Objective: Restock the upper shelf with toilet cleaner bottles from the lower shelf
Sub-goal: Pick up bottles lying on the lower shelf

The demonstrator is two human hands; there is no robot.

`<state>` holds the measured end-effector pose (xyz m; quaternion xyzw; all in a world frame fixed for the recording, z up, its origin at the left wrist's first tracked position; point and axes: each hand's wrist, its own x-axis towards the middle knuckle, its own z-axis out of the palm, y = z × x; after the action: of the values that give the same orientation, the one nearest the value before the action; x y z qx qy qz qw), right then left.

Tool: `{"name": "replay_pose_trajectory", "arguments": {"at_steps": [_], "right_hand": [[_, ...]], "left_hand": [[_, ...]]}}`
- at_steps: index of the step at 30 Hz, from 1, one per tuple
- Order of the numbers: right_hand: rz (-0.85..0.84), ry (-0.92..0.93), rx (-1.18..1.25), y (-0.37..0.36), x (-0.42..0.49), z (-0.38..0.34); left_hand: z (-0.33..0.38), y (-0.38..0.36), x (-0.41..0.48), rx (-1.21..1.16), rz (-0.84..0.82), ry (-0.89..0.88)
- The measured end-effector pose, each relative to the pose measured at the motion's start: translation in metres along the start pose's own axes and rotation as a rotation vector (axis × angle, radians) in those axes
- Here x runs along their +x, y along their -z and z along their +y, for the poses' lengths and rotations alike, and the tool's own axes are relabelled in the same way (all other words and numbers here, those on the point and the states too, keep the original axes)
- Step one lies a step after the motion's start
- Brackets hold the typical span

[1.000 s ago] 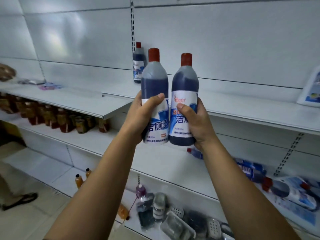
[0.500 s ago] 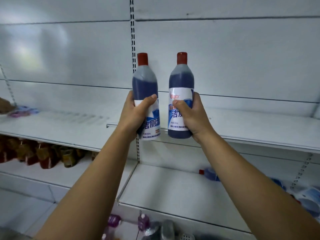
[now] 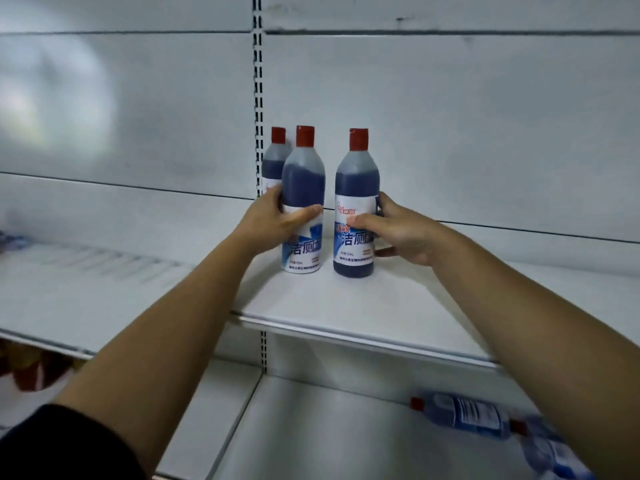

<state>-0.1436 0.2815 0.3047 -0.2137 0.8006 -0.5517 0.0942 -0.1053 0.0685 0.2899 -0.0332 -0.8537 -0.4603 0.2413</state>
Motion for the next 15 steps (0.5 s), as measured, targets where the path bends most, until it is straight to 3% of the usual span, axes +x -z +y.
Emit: {"name": "replay_pose_trajectory", "arguments": {"at_steps": [3, 7, 15], "right_hand": [[0.004, -0.029, -0.037, 0.010, 0.023, 0.002], [0.095, 0.020, -0.007, 0.003, 0.052, 0.003], [0.368, 0.158, -0.192, -0.013, 0.079, 0.029]], "left_hand": [[-0.002, 0.007, 0.032, 0.068, -0.102, 0.060], [-0.006, -0.001, 0.060, 0.153, -0.025, 0.040], [-0.018, -0.014, 0.074, 0.437, 0.161, -0.151]]}}
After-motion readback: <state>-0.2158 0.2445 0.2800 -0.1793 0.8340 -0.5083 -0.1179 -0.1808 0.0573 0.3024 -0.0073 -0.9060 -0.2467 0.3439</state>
